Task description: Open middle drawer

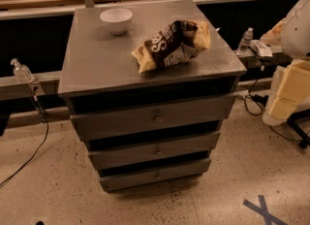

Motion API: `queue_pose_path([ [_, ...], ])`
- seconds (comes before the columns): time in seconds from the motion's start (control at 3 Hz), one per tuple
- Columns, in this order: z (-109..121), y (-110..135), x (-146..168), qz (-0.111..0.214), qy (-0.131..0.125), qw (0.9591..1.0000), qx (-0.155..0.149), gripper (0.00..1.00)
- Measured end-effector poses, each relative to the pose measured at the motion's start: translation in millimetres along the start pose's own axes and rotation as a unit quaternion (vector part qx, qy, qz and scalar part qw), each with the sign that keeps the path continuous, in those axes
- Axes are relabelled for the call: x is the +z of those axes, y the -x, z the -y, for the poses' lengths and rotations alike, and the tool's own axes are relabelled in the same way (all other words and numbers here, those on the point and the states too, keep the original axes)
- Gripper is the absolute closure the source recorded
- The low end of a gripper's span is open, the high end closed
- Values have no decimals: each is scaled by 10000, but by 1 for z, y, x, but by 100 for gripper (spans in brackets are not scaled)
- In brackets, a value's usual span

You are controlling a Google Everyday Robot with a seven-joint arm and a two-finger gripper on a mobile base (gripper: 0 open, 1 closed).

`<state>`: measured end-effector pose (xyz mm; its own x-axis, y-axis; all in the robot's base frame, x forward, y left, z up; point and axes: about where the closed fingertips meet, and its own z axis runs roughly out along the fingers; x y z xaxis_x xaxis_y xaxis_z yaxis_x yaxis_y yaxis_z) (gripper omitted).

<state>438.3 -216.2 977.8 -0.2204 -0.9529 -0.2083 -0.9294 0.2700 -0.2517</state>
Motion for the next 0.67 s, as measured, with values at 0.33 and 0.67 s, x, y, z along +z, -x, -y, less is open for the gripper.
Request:
queue_pose_path([
  [0.33,0,0,0,0,-1,10000,0,0],
  [0.67,0,-8,12,267,58,9996,99,0],
])
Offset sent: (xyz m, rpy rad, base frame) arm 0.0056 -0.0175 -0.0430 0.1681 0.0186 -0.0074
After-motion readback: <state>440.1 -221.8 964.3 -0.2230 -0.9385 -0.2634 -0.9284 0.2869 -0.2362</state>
